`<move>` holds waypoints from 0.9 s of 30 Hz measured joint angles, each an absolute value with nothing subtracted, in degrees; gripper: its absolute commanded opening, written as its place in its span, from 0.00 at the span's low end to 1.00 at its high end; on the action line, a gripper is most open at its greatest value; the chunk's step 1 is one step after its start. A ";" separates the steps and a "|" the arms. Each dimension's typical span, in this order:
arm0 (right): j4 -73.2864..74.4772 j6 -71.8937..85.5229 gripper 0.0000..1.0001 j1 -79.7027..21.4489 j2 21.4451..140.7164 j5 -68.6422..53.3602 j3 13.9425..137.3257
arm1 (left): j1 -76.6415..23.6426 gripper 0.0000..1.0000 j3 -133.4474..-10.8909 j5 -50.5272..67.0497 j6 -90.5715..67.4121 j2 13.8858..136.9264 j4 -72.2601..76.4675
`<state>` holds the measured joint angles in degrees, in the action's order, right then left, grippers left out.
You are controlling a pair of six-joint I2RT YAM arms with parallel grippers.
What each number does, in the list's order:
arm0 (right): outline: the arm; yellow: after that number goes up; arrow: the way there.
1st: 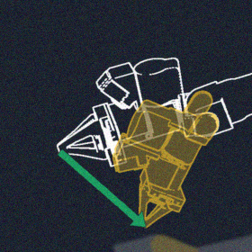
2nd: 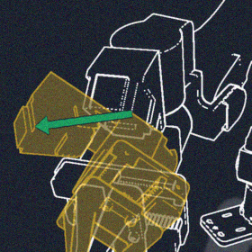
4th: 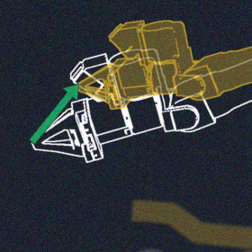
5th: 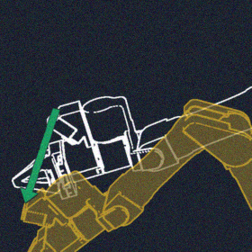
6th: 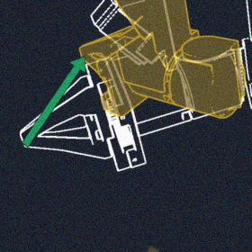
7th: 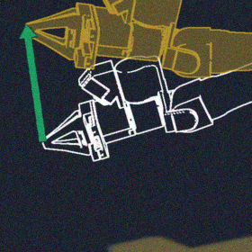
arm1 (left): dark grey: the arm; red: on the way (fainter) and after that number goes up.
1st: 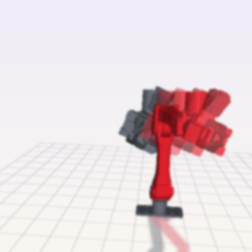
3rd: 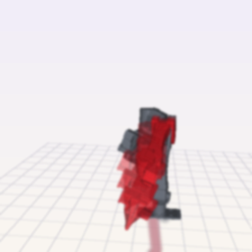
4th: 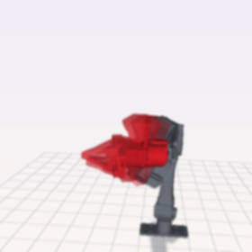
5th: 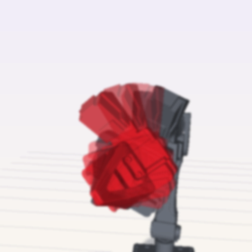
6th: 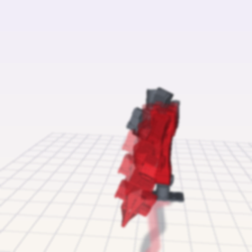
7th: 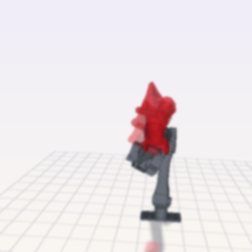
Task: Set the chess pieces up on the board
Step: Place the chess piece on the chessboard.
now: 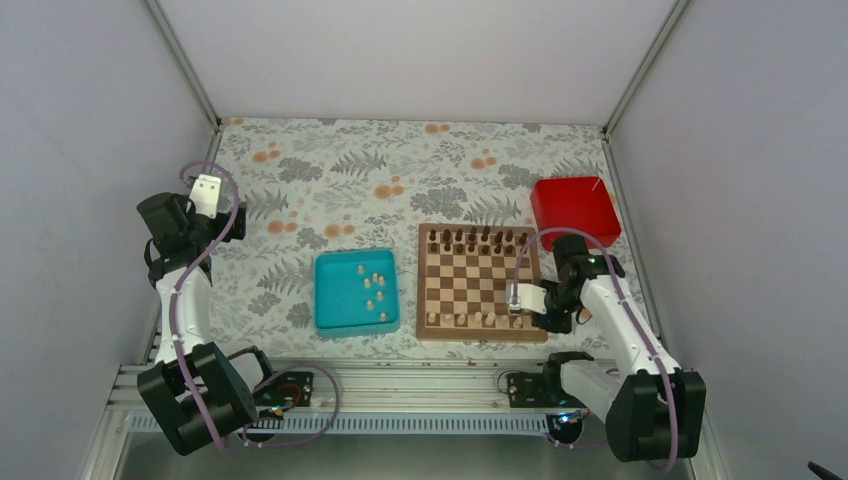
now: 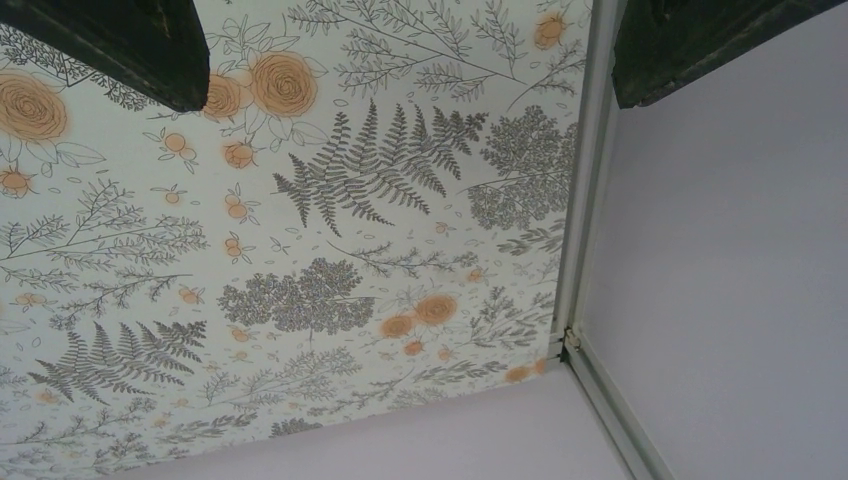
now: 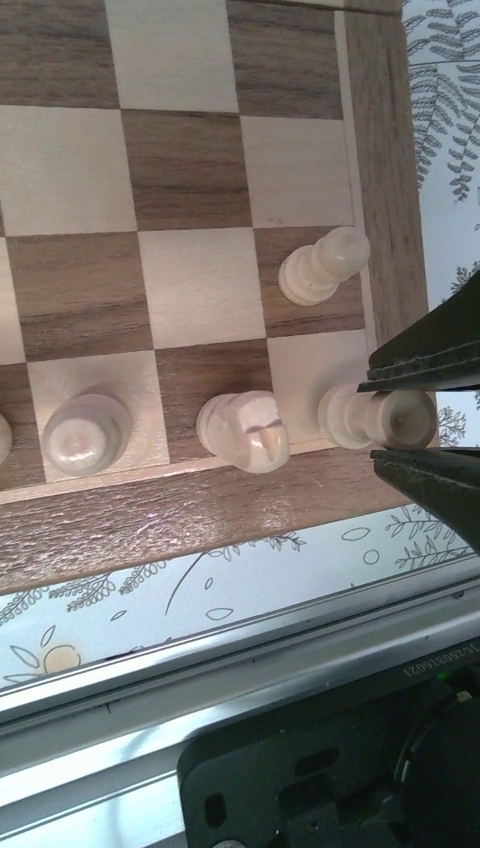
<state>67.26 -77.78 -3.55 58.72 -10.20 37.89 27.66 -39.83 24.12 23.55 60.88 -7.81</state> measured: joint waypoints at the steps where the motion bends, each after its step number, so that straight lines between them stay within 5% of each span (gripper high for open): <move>1: 67.24 -77.82 0.06 -3.55 58.96 -10.72 37.89 | 27.66 1.00 -39.83 24.12 23.55 60.88 -7.81; 27: 65.12 -77.49 0.17 -3.55 61.23 -11.09 37.76 | 27.66 1.00 -39.83 24.14 23.55 61.04 -7.81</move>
<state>65.12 -77.49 -3.55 61.23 -11.09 37.76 27.66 -39.83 24.14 23.55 61.04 -7.81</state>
